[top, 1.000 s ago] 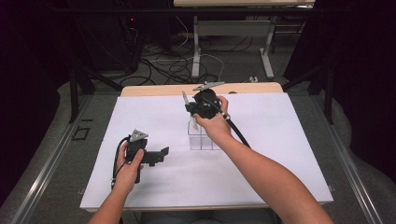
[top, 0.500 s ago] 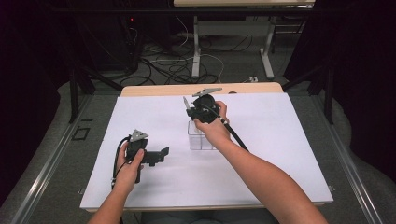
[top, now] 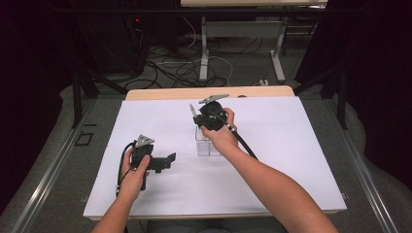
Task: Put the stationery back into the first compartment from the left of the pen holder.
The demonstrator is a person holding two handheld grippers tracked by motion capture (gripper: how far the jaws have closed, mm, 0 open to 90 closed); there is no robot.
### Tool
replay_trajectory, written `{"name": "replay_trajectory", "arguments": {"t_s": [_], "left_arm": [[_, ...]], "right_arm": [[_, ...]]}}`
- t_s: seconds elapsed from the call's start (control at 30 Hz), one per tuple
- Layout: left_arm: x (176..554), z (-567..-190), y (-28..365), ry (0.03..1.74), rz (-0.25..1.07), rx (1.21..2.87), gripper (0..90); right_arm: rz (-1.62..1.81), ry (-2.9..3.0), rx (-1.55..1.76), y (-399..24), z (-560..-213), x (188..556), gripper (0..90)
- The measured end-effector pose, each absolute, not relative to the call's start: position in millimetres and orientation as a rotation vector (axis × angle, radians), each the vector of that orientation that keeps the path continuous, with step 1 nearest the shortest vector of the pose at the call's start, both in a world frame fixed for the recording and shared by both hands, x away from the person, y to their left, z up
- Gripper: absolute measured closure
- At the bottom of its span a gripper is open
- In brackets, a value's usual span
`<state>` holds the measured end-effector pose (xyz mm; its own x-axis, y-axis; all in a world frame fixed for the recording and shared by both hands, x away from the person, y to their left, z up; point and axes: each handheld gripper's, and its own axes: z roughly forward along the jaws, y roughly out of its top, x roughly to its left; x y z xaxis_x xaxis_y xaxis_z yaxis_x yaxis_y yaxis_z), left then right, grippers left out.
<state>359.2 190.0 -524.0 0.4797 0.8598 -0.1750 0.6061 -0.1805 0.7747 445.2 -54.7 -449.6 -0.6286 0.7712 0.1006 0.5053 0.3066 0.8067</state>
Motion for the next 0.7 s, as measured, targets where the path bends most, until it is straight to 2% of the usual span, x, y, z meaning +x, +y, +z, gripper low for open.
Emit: {"name": "replay_trajectory", "arguments": {"t_s": [0.27, 0.7], "left_arm": [[359.2, -523.9, 190.5, 1.223, 0.382, 1.891, 0.4], [359.2, -523.8, 190.6, 1.226, 0.382, 1.892, 0.4]], "right_arm": [[1.226, 2.3, 1.146, -55.4, -449.8, 444.3, 78.9], [1.258, 2.34, 1.153, -66.3, -436.8, 434.8, 53.2]]}}
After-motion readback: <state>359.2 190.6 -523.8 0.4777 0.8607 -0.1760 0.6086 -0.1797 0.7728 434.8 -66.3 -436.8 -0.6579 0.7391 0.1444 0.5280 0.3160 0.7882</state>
